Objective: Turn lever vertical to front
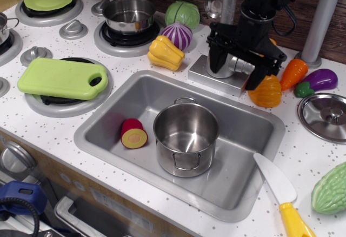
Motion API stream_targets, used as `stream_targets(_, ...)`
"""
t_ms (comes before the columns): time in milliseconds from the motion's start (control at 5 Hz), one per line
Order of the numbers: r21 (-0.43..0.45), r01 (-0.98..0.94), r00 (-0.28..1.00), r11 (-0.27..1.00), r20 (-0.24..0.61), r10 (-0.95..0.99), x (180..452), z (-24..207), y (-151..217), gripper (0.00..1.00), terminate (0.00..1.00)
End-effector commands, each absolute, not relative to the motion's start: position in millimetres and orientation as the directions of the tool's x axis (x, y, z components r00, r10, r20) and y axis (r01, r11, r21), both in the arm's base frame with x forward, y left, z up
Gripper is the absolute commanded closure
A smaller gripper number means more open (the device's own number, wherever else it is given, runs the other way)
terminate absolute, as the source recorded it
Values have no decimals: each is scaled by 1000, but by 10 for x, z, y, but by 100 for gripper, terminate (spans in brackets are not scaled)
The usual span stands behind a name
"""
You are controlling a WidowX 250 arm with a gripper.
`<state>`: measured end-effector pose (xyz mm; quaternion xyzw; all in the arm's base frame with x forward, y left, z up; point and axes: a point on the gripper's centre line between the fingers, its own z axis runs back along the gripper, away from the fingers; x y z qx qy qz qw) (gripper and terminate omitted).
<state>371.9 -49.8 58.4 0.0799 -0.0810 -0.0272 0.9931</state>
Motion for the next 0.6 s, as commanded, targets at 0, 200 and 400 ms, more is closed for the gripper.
stream_targets(0,172,25,950,985,302,-77,3935,879,-540,0,0)
stream_targets(200,199,-1,935,980,349,-70,4073,961,-607,0,0)
stream_targets(400,223,-9,921,975,381,-78,4154,984,-681,0,0)
